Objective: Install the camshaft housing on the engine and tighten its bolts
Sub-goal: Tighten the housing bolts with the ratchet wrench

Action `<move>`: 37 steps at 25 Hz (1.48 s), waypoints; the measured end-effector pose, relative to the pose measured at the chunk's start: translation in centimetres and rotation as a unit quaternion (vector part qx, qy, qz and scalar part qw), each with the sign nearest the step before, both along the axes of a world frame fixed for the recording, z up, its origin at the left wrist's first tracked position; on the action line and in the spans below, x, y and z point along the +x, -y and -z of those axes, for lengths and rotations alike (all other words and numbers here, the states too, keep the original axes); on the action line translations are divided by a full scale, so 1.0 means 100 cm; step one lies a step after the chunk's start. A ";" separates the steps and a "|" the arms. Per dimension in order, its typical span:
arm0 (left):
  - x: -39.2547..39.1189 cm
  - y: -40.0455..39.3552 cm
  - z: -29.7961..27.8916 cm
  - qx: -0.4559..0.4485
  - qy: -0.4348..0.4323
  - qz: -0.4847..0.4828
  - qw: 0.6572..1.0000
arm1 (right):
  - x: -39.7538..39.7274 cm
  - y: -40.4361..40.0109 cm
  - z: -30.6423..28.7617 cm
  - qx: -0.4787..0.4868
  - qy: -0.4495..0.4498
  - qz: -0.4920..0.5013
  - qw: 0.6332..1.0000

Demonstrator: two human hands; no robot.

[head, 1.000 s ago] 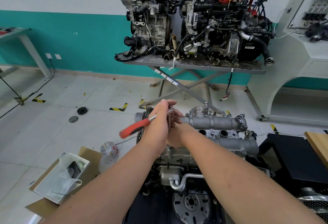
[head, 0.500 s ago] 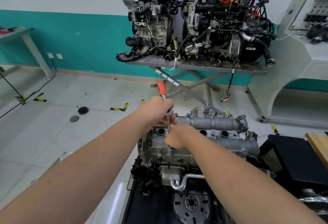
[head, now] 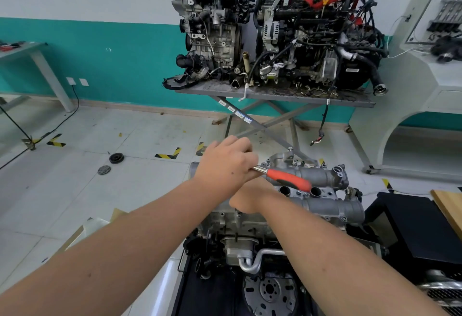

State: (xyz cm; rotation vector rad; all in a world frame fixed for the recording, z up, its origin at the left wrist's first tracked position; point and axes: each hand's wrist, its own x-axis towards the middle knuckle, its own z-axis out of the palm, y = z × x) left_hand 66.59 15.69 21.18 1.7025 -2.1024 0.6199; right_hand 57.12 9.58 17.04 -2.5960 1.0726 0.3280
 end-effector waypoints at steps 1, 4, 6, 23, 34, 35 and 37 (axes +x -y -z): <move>0.002 -0.001 0.006 -0.060 -0.028 0.015 0.998 | 0.013 -0.006 0.004 -0.030 0.013 0.055 0.998; -0.004 -0.002 0.023 -0.137 -0.113 0.006 0.984 | 0.025 -0.009 0.016 -0.091 0.081 0.226 0.966; -0.011 -0.002 0.030 -0.137 -0.233 0.008 0.963 | 0.014 -0.005 0.013 0.032 0.172 0.197 0.965; -0.012 0.001 0.007 0.121 -0.872 -0.050 0.471 | 0.000 0.003 -0.002 0.036 -0.043 0.003 0.998; 0.013 0.009 -0.036 0.342 -0.498 -0.062 0.795 | -0.003 0.000 -0.004 0.079 -0.035 0.049 0.995; 0.010 0.012 -0.040 0.348 -0.426 -0.061 0.833 | -0.003 0.001 -0.005 0.076 -0.037 0.048 0.995; 0.002 0.013 -0.039 0.331 -0.261 -0.057 0.905 | -0.003 0.001 -0.004 0.077 -0.029 0.042 0.996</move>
